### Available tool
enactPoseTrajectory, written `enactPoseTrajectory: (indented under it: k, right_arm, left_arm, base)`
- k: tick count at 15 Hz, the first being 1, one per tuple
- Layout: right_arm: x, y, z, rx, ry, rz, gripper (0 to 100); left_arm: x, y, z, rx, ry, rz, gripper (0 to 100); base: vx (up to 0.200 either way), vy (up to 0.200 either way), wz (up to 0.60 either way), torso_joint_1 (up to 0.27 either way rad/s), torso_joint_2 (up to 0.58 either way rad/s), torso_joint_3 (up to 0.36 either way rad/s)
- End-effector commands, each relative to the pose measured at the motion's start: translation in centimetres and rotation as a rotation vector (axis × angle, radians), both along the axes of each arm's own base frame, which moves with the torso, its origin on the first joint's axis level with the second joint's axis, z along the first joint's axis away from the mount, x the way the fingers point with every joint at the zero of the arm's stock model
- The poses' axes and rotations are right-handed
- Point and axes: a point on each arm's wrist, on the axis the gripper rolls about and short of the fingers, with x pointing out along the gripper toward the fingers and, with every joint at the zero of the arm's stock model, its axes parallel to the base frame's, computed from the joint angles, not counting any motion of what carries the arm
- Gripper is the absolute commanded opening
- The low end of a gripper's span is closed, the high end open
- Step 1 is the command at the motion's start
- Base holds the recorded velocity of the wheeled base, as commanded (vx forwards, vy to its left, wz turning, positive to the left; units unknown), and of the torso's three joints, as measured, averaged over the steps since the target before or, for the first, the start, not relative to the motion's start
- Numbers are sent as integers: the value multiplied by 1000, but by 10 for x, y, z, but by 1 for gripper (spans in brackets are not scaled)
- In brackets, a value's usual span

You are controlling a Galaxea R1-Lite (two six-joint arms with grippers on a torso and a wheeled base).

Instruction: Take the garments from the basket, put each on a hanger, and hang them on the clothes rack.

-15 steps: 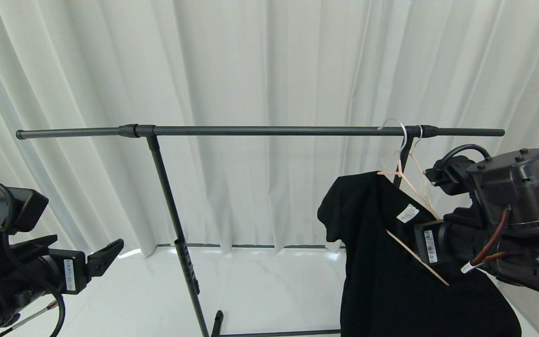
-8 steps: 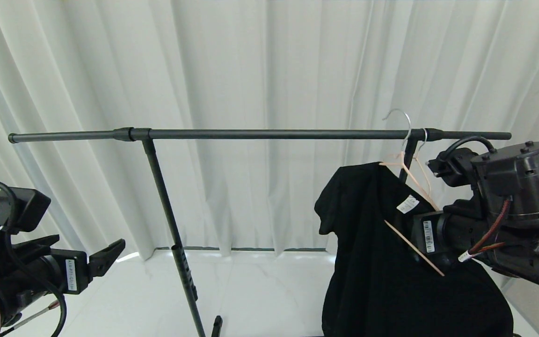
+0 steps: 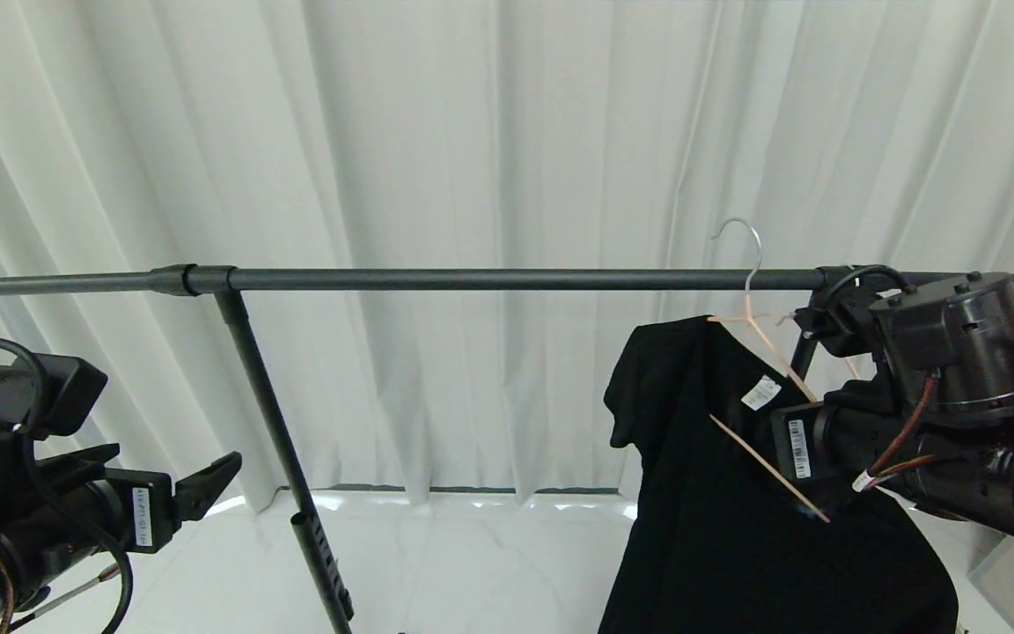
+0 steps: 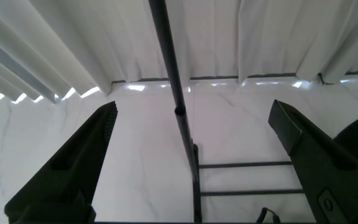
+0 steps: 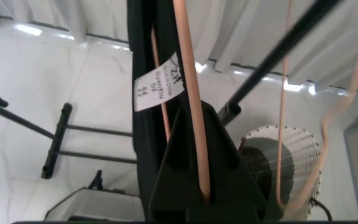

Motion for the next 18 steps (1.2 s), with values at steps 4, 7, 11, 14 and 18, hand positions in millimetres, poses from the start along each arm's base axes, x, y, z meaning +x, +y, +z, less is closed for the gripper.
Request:
enactPoseTrajectory:
  k: [4,7,11,14,18]
  right_arm:
    - [15,-3,-9,-9,46,-1,0]
    - [37,-6,-15,-10,76,-8,0]
    - [51,1,-29,-14,131,17,0]
    - [59,7,-35,-14,134,17,0]
    - [62,9,-40,-19,146,15,0]
  left_arm:
    - [4,-9,-4,21,27,-64,100]
    - [6,-12,-6,24,39,-75,100]
    - [5,-12,-6,44,37,-84,100]
    - [6,-12,-5,46,34,-85,100]
    - [7,-12,-6,45,39,-86,100]
  base:
    - [50,0,0,-1,3,1]
    - [0,0,0,0,0,0]
    - [0,0,0,0,0,0]
    - [0,0,0,0,0,0]
    - [0,0,0,0,0,0]
